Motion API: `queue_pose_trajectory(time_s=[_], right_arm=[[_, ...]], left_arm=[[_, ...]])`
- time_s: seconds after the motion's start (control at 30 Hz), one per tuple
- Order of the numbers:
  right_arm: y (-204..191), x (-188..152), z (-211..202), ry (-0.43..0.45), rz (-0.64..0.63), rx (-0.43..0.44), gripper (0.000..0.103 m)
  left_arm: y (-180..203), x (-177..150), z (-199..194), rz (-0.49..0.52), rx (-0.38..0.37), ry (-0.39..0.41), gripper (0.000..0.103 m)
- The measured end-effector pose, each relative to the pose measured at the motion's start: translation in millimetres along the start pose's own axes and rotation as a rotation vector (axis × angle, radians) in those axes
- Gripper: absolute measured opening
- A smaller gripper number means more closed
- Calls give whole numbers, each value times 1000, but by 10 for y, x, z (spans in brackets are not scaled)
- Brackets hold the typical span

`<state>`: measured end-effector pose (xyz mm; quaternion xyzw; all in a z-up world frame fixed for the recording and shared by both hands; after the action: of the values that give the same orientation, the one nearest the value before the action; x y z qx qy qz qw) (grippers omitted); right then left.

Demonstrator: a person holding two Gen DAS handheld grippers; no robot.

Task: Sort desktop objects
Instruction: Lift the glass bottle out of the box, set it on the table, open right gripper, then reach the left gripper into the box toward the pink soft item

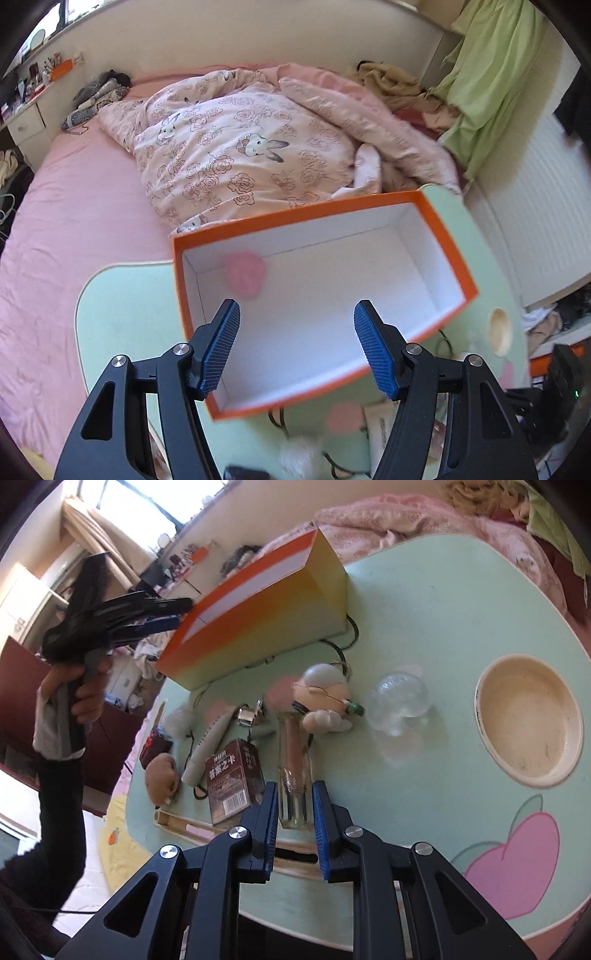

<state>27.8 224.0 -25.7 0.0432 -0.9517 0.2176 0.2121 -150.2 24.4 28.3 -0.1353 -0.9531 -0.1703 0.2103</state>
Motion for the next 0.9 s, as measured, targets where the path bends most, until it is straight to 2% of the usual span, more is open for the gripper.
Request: queue_pose_trajectory(time_s=[0.1, 0.17, 0.23, 0.27, 0.4, 0.47, 0.73, 0.8, 0.9], right_arm=[[-7, 25, -16, 19, -28, -26, 18], [-7, 34, -36, 39, -42, -42, 24], [21, 43, -71, 47, -22, -20, 52], [48, 55, -115, 55, 4, -6, 57], [123, 97, -315, 109, 51, 46, 58], [143, 110, -390, 124, 64, 64, 58], [159, 121, -405, 122, 86, 90, 58], [149, 117, -393, 118, 88, 106, 58], [129, 114, -363, 105, 89, 132, 58]], left_arm=[[-71, 23, 128, 13, 93, -12, 65], [-125, 38, 228, 12, 148, -27, 65], [-168, 47, 324, 2, 178, -35, 65], [-186, 49, 379, -4, 191, -41, 65], [-164, 31, 523, 11, 203, -54, 65], [-195, 53, 568, 12, 239, -46, 65], [-216, 119, 670, 36, 264, -72, 65], [-217, 119, 691, 43, 267, -90, 65], [-140, 77, 709, 87, 216, -145, 65]])
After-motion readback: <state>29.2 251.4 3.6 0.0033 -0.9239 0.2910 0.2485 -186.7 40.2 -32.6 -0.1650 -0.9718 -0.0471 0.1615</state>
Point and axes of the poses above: each gripper's, at about its wrist camera, not at the fingertips, and z roughly the way its jaws point, y to its right, x to its top, the point moved 7 cm from there along z, roughly the way its jaws point, and after that the axes turned 9 degrees about -x, right-handed, at the moved point
